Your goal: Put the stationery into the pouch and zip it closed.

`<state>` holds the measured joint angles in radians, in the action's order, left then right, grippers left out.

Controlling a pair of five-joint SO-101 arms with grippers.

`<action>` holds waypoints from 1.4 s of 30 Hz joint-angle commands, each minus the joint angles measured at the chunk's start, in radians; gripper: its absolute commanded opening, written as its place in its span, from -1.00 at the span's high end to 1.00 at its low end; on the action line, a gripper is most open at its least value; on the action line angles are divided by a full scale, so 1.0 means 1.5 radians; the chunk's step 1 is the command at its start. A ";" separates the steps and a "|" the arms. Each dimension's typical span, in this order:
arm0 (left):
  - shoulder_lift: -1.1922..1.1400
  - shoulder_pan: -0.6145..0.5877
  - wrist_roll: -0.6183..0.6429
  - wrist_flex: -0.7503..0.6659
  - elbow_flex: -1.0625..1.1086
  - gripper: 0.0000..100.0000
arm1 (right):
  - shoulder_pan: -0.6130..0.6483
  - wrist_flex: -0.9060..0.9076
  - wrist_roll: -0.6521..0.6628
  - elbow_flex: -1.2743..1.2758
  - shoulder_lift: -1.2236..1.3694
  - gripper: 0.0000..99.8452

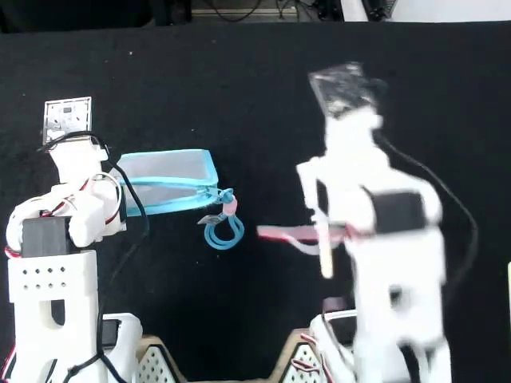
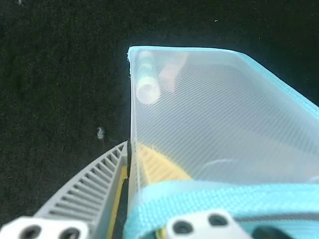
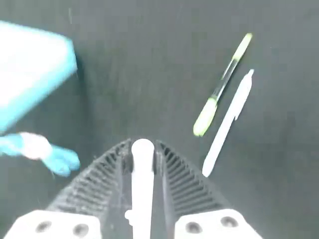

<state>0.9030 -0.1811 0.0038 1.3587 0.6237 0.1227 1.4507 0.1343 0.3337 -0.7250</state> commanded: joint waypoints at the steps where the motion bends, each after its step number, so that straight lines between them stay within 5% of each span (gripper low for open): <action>1: 0.000 -0.008 0.007 -0.005 -0.004 0.94 | 0.009 -0.056 -0.107 -0.018 -0.183 0.98; 5: 0.000 -0.008 0.007 -0.005 -0.004 0.94 | 0.036 -0.117 -0.153 -0.018 -0.287 0.98; 14: 0.000 -0.008 0.007 -0.005 -0.004 0.94 | 0.303 -0.258 -0.148 -0.015 -0.392 0.98; 20: 0.000 -0.008 0.007 -0.005 -0.004 0.94 | 0.401 -0.400 -0.147 0.084 -0.391 0.98; 31: 0.000 -0.008 0.007 -0.005 -0.004 0.94 | 0.432 -0.670 -0.144 0.287 -0.392 0.98; 38: 0.000 -0.008 0.007 -0.005 -0.004 0.94 | 0.432 -0.796 0.036 0.476 -0.397 0.98; 42: 0.000 -0.008 0.007 -0.005 -0.004 0.94 | 0.434 -0.823 0.069 0.523 -0.397 0.98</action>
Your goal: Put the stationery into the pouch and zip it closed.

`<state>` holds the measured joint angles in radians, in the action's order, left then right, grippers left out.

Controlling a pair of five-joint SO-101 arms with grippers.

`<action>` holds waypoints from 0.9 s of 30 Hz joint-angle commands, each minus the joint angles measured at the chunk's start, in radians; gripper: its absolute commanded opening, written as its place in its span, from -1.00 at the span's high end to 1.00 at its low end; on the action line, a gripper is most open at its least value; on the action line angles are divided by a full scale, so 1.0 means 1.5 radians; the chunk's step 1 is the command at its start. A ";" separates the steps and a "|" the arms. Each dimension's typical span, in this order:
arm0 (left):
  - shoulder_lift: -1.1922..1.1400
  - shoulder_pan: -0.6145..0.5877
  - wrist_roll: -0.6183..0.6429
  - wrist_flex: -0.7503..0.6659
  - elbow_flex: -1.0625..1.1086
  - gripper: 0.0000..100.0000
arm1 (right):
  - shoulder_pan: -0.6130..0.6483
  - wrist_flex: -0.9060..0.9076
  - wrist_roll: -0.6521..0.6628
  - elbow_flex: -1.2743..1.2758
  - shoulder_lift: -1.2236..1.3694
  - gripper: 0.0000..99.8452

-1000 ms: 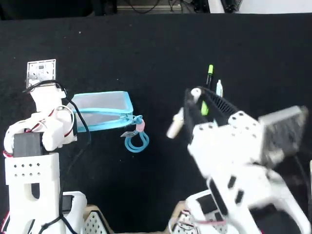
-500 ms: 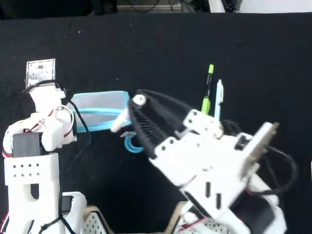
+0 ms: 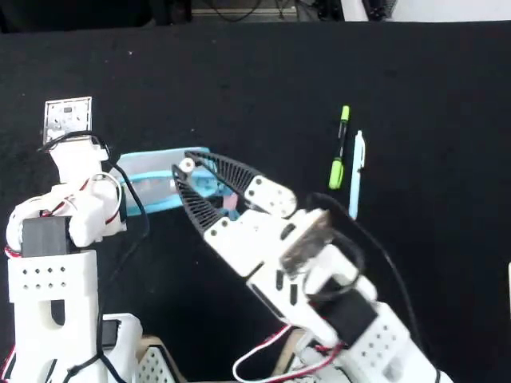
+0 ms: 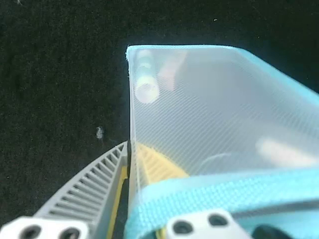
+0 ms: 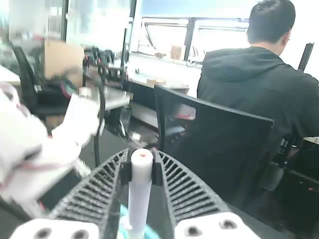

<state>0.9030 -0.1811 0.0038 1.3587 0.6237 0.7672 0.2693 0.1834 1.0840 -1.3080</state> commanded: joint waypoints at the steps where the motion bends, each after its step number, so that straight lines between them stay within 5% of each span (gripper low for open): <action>1: 0.000 -0.008 0.007 -0.005 -0.004 0.94 | 0.004 -0.035 0.036 0.025 -0.009 0.98; 11: 0.000 -0.008 0.007 -0.005 -0.004 0.94 | 0.081 0.087 0.040 0.023 -0.003 0.97; 17: 0.000 -0.008 0.007 -0.005 -0.004 0.94 | 0.081 0.102 0.040 0.026 -0.003 0.71; 27: 0.000 -0.008 0.007 -0.005 -0.004 0.94 | 0.080 0.120 0.040 -0.043 -0.008 0.77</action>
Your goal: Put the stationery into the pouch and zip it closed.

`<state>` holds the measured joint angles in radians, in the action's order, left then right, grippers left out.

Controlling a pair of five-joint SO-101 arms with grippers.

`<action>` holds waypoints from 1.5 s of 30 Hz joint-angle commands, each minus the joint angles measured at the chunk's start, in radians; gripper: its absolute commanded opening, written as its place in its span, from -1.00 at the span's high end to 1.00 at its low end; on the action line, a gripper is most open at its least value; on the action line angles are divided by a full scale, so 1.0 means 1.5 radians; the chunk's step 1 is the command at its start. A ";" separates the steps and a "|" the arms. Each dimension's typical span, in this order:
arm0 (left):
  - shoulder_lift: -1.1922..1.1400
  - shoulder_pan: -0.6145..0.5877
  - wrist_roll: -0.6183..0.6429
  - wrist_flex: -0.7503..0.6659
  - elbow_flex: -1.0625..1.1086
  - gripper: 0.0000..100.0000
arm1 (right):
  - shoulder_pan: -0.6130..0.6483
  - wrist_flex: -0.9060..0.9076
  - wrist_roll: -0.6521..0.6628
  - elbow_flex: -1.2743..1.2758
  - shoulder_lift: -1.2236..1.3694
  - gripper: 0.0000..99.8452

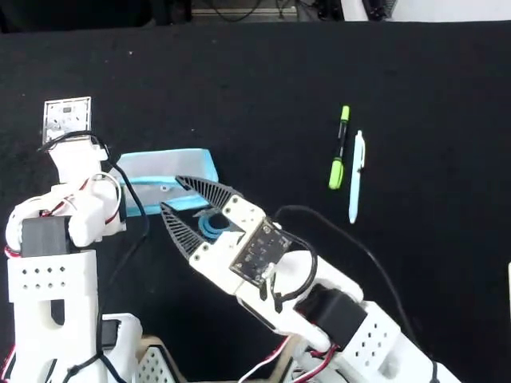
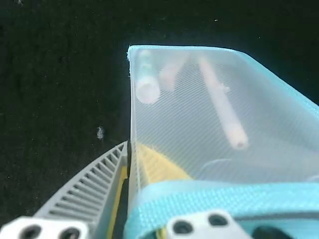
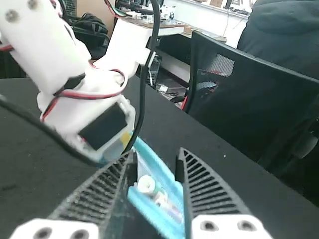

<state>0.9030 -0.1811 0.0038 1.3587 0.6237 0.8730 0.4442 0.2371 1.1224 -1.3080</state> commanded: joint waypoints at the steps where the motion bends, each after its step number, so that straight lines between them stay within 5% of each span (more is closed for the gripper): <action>1: 0.000 -0.008 0.007 -0.005 -0.004 0.94 | 0.008 0.003 0.004 -0.075 -0.009 0.77; 14: 0.000 -0.009 0.007 -0.005 -0.004 0.94 | -0.334 0.291 0.000 -0.253 -0.010 0.77; 23: 0.000 -0.009 0.007 -0.005 -0.004 0.94 | -0.547 0.062 0.001 -0.053 -0.010 0.77; 33: 0.000 -0.009 0.007 -0.005 -0.003 0.94 | -0.570 -0.151 0.000 0.175 -0.011 0.77; 45: 0.000 -0.009 0.007 -0.004 -0.003 0.94 | -0.574 -0.195 -0.052 0.248 -0.003 0.77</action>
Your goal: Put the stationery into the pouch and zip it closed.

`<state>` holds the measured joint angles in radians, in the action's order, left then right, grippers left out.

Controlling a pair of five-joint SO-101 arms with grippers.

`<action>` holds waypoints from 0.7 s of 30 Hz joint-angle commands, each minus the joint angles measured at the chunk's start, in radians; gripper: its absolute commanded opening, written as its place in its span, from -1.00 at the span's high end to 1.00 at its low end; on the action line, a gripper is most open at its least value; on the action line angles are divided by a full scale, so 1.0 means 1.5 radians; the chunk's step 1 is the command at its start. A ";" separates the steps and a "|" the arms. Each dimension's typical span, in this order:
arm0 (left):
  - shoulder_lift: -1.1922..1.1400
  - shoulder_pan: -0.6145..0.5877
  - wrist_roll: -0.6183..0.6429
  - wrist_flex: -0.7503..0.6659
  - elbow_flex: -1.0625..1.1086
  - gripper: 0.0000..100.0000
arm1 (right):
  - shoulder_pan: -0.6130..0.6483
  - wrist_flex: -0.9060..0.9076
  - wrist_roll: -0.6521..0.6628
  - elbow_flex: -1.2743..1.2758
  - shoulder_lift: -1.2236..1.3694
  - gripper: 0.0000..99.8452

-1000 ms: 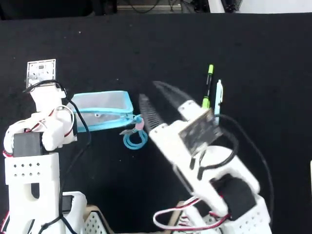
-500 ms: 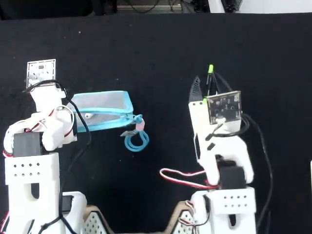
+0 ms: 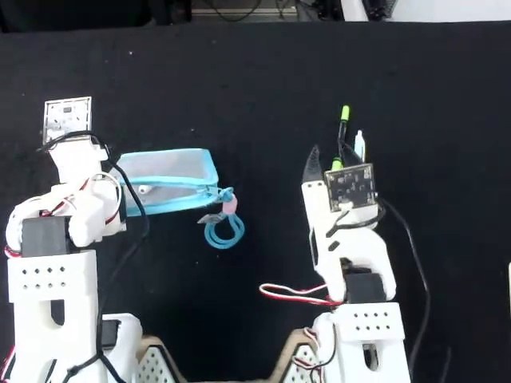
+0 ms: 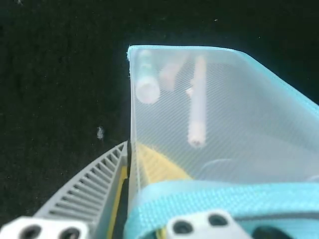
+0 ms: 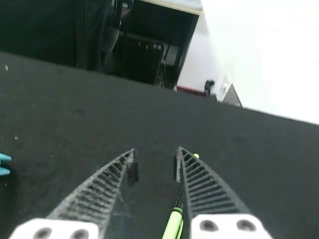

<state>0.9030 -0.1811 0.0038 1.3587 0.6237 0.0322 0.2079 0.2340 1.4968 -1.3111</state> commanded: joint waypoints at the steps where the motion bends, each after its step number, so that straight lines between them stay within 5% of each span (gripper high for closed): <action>1: 0.000 -0.008 0.007 -0.004 -0.003 0.94 | -0.017 -0.040 -0.068 -0.002 -0.001 0.77; 21: 0.000 -0.008 0.007 -0.004 -0.003 0.94 | -0.024 0.132 -0.117 -0.131 0.038 0.77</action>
<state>0.9030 -0.1811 0.0038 1.3587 0.6237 0.0199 0.3982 0.0683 1.3940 -1.3065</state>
